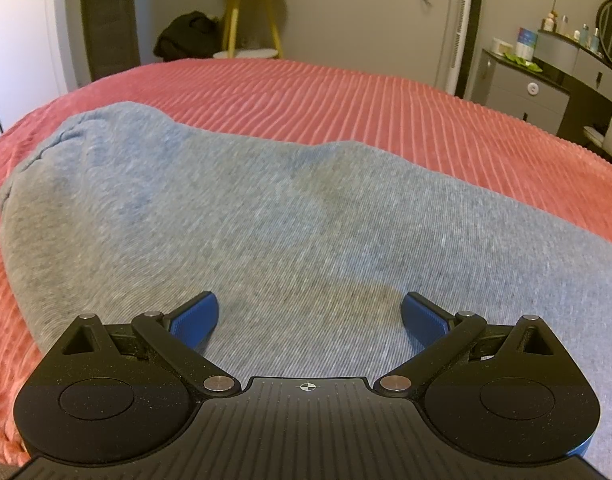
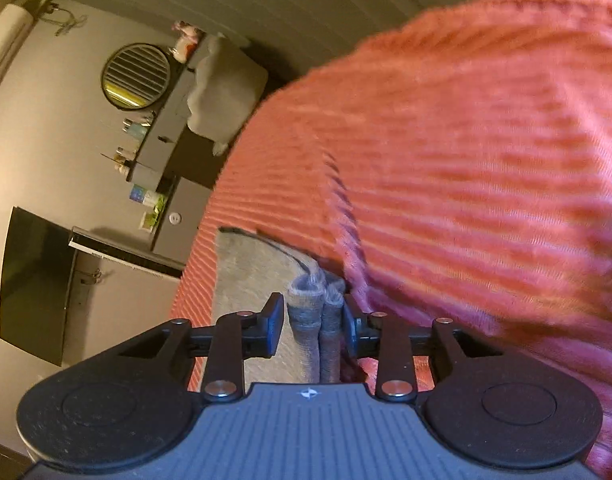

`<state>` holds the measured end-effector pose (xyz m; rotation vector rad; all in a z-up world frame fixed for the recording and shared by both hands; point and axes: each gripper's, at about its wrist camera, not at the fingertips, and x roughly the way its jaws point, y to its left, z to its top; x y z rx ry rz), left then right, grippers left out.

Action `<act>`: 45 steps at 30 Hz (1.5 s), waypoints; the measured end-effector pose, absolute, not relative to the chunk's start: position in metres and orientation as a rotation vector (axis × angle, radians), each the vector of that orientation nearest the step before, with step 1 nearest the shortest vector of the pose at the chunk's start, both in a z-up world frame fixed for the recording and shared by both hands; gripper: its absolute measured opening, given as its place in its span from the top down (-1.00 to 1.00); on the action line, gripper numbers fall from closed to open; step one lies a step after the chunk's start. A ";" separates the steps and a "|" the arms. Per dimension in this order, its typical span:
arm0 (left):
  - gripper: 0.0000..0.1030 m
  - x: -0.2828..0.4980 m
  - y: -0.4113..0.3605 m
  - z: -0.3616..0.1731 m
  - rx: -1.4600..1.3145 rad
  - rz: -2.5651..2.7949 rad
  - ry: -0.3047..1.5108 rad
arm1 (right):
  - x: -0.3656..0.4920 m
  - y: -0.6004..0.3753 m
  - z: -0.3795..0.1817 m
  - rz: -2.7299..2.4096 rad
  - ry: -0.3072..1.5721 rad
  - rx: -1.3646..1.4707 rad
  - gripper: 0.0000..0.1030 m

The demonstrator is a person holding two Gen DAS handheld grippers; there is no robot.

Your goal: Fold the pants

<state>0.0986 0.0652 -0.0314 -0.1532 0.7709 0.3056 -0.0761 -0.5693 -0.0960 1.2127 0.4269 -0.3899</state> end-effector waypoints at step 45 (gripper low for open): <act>-0.69 0.125 0.009 -0.033 -0.472 -0.447 0.923 | 0.042 -0.319 -0.051 0.092 0.853 0.845 -0.12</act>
